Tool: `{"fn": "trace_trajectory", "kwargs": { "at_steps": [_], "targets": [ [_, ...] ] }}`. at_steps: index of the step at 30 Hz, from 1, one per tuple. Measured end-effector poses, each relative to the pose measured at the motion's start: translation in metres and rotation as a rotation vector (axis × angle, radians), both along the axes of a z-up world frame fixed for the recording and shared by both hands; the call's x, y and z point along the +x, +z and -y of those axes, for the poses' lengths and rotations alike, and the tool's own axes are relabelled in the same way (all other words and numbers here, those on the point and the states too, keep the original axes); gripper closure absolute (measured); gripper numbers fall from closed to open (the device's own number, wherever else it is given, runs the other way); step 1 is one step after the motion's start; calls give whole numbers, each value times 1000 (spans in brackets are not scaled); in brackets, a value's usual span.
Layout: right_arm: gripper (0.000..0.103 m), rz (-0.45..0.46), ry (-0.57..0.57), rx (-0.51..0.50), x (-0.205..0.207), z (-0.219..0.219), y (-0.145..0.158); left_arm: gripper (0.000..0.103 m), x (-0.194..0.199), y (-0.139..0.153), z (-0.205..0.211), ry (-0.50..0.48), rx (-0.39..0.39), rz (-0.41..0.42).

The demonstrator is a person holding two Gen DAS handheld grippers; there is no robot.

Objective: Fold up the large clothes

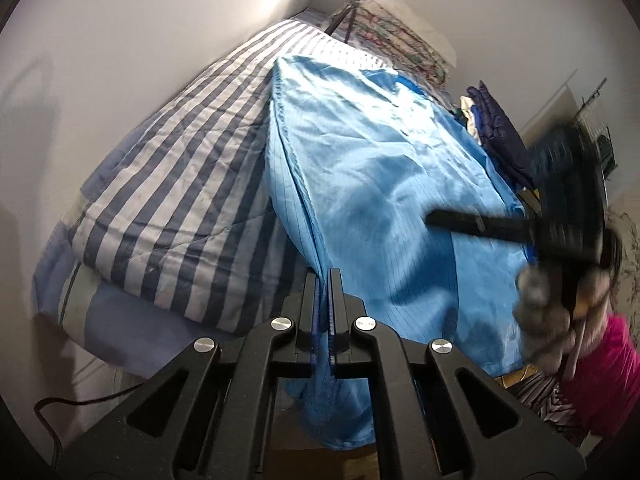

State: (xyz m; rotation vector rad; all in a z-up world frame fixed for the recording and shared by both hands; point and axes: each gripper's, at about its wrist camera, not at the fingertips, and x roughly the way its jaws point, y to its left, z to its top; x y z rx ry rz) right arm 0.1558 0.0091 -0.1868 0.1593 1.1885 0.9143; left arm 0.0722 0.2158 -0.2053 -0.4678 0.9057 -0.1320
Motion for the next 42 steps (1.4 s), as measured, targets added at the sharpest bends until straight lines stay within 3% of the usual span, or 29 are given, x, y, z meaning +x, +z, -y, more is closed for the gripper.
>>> {"fn": "trace_trajectory", "kwargs": {
  "at_steps": [6,11,13,16,19,24,35,37,39,42],
  "targets": [
    [31,47,28,-26,34,-50,29,102,4,4,8,-27,11,20],
    [33,-51,47,-102,42,-70,43,103,5,7,-1,-13,-22,27],
    [33,-19,75,-166,34,-66,57,103,6,12,-4,-5,-44,42],
    [33,78,105,-161,24,-47,93,103,7,19,0,-14,-34,71],
    [33,107,111,-144,36,-53,107,103,5,21,5,-32,-35,83],
    [33,82,97,-189,63,-99,84,103,5,21,9,-41,-28,83],
    [34,96,60,-450,89,-168,19,103,6,24,27,-64,29,96],
    [46,115,56,-505,91,-172,10,103,5,25,30,-69,40,97],
    [86,112,50,-533,94,-172,1,103,5,26,33,-73,59,99],
    [101,68,5,-495,99,-157,-6,103,2,30,39,-83,81,108]
  ]
}}
